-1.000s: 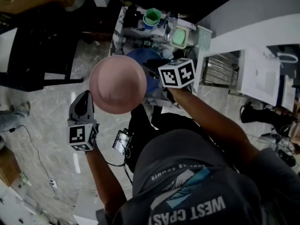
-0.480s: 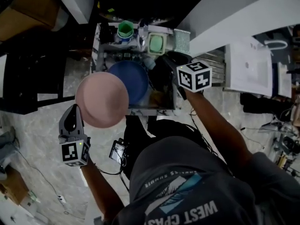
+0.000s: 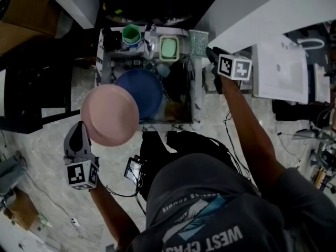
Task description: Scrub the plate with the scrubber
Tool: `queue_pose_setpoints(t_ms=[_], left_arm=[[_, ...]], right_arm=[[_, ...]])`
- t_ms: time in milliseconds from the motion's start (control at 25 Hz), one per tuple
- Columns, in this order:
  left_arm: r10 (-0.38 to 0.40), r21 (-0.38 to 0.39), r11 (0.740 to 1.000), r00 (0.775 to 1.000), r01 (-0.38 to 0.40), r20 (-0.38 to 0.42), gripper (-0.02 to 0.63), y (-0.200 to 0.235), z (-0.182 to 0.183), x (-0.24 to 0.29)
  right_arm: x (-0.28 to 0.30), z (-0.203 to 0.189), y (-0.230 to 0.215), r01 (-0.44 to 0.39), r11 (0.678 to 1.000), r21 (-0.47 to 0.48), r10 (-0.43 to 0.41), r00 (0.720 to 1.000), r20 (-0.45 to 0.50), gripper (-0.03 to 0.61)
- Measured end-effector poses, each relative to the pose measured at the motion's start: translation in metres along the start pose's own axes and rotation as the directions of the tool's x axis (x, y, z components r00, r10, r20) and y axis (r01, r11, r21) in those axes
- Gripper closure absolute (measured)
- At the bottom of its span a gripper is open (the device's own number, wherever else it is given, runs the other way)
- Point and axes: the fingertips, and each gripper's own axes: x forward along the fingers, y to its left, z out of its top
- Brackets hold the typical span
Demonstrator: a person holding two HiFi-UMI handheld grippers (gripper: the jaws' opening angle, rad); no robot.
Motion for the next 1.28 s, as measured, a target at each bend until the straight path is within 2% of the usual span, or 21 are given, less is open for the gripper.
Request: queue_pose_setpoints(t_ms=[280,680,800,1000,1280], left_arm=[[-0.007,0.011,1.000,1.000,0.008,-0.013,0.612,-0.006,0.003,0.012],[-0.025,0.015,1.000,0.999,0.025,-0.029,0.612,-0.014,0.011,0.026],[-0.028,0.018,0.999,0.999,0.029,-0.030,0.612,-0.016,0.013,0.029],[-0.034,0.013,0.999,0.999,0.035,-0.020,0.611,-0.024,0.019,0.032],[-0.022,0.029,0.999,1.000,0.022,-0.011,0.612,-0.037,0.026,0.024]], right_arm=[[0.027,-0.019,-0.024,-0.054,0.979,0.194,0.060,0.998,-0.029,0.396],[0.045,-0.032,-0.024,-0.133,0.946,0.297,0.160,0.985,-0.070,0.396],[0.046,-0.031,-0.020,-0.150,0.943,0.295,0.180,0.981,-0.078,0.444],[0.045,-0.030,-0.020,-0.137,0.954,0.267,0.169,0.981,-0.098,0.525],[0.037,-0.029,-0.010,-0.163,0.967,0.197,0.185,0.978,-0.100,0.545]])
